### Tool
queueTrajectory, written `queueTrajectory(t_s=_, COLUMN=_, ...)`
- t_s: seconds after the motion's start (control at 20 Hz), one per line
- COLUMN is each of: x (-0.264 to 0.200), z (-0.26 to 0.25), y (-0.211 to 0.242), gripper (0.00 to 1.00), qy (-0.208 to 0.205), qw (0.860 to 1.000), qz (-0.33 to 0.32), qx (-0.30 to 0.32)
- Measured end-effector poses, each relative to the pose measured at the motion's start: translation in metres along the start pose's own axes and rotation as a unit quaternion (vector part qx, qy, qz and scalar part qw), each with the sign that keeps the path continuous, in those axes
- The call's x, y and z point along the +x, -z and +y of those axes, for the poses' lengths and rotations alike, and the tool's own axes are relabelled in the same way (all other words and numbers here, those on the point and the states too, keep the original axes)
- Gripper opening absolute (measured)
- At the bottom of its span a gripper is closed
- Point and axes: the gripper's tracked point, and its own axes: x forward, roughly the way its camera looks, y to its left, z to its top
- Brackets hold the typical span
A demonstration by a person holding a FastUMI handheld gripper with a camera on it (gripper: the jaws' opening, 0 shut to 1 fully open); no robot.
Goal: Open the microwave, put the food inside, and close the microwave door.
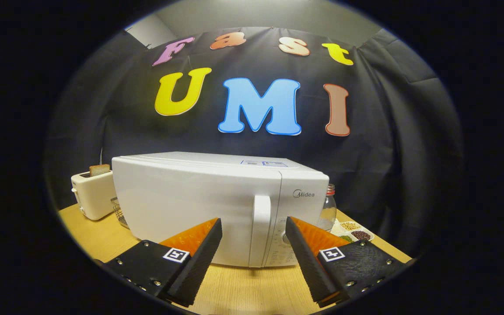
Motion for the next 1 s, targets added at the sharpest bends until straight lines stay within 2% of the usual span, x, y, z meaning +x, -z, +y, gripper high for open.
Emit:
queueTrajectory(t_s=0.2, x=0.022, z=-0.007, y=0.02, gripper=0.91, qy=0.012, qw=1.0, qz=0.01, qx=0.014)
queueTrajectory(t_s=0.3, x=0.03, z=-0.01, y=0.024, gripper=0.81, qy=0.014, qw=1.0, qz=0.006, qx=0.019)
queueTrajectory(t_s=0.45, x=0.041, z=-0.014, y=0.027, gripper=0.76, qy=0.017, qw=1.0, qz=0.002, qx=0.016)
queueTrajectory(t_s=0.5, x=0.041, z=-0.007, y=0.026, gripper=0.76, qy=0.003, qw=1.0, qz=0.0, qx=0.016)
queueTrajectory(t_s=0.6, x=0.043, z=-0.003, y=0.024, gripper=0.56, qy=-0.003, qw=1.0, qz=-0.009, qx=0.003)
queueTrajectory(t_s=0.65, x=0.042, z=-0.004, y=0.024, gripper=0.52, qy=0.005, qw=1.0, qz=-0.012, qx=-0.016)
queueTrajectory(t_s=0.7, x=0.037, z=-0.003, y=0.023, gripper=0.34, qy=0.006, qw=1.0, qz=-0.016, qx=-0.025)
queueTrajectory(t_s=0.85, x=0.039, z=-0.005, y=0.024, gripper=0.29, qy=-0.012, qw=1.0, qz=-0.006, qx=0.005)
queueTrajectory(t_s=0.9, x=0.036, z=-0.003, y=0.026, gripper=0.19, qy=-0.017, qw=1.0, qz=-0.001, qx=0.018)
queueTrajectory(t_s=1.0, x=0.035, z=-0.002, y=0.026, gripper=0.19, qy=-0.028, qw=0.999, qz=0.002, qx=0.029)
